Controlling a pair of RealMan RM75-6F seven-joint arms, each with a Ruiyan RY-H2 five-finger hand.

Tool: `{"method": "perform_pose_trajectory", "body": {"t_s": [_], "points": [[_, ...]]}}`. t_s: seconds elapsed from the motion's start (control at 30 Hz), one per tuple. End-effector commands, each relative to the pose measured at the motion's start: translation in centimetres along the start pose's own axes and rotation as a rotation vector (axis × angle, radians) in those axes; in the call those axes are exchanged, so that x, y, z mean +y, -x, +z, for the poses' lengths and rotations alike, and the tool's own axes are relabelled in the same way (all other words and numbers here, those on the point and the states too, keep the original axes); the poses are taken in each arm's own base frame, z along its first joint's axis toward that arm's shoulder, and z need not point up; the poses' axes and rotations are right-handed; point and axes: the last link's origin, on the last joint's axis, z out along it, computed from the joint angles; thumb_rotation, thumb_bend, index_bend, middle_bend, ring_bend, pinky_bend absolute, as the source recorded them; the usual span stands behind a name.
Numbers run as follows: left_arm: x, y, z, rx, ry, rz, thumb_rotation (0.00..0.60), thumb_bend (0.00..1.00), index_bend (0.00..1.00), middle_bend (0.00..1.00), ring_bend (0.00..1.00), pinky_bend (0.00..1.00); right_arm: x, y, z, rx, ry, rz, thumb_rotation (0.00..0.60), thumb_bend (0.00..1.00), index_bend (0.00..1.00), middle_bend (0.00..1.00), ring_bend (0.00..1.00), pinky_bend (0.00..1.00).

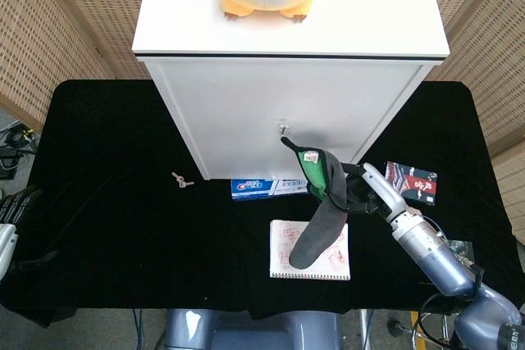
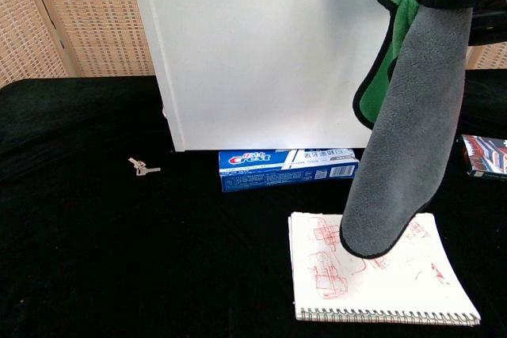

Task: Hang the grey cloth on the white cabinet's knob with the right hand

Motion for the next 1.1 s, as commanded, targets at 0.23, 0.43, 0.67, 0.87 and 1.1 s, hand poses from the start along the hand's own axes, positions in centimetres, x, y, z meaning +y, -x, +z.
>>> {"method": "perform_pose_trajectory", "body": {"t_s": [0.23, 0.43, 0.67, 0.87, 1.1], "points": [[-0.01, 0.0, 0.01, 0.0, 0.0, 0.0, 0.6, 0.0, 0.0, 0.0, 0.0, 0.0, -0.14, 0.07, 0.25, -0.001, 0.004, -0.001, 0.6, 0.64, 0.8, 1.0, 0.98, 1.0], [-0.05, -0.03, 0.0, 0.0, -0.001, -0.001, 0.6, 0.0, 0.0, 0.0, 0.0, 0.0, -0.13, 0.2, 0.38, -0.004, 0.012, 0.001, 0.6, 0.64, 0.8, 1.0, 0.98, 1.0], [-0.03, 0.01, 0.01, -0.001, -0.001, 0.0, 0.6, 0.0, 0.0, 0.0, 0.0, 0.0, -0.19, 0.24, 0.51, -0.002, 0.014, -0.002, 0.6, 0.64, 0.8, 1.0, 0.98, 1.0], [-0.02, 0.05, 0.03, -0.003, -0.001, 0.002, 0.6, 0.0, 0.0, 0.0, 0.0, 0.0, 0.14, -0.02, 0.58, 0.007, 0.032, 0.0, 0.6, 0.64, 0.8, 1.0, 0.98, 1.0], [-0.03, 0.03, 0.04, -0.003, -0.002, 0.0, 0.6, 0.0, 0.0, 0.0, 0.0, 0.0, 0.54, -0.37, 0.58, 0.017, 0.057, 0.017, 0.6, 0.64, 0.8, 1.0, 0.98, 1.0]]}}
